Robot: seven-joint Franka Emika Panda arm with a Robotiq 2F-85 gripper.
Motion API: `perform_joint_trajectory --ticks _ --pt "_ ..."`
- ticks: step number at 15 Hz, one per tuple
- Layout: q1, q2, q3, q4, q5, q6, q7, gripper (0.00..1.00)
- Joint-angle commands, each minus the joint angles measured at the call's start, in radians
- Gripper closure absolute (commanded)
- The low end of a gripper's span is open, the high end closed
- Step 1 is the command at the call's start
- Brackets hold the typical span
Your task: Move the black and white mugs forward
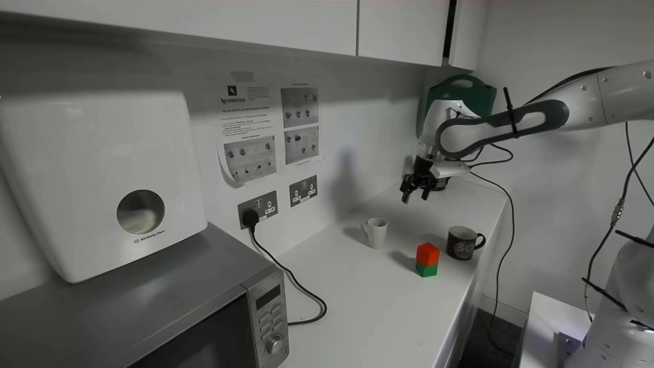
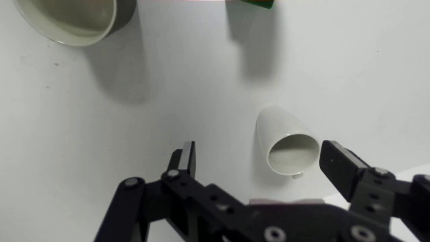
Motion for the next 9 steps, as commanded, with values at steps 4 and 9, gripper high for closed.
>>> perform_joint_trajectory --ticks 4,9 --pt "0.035 0.167 0.013 0.174 0.023 -0.002 0.025 0.00" --pt "0.040 0.261 0.002 0.243 0.006 -0.003 0.028 0.00"
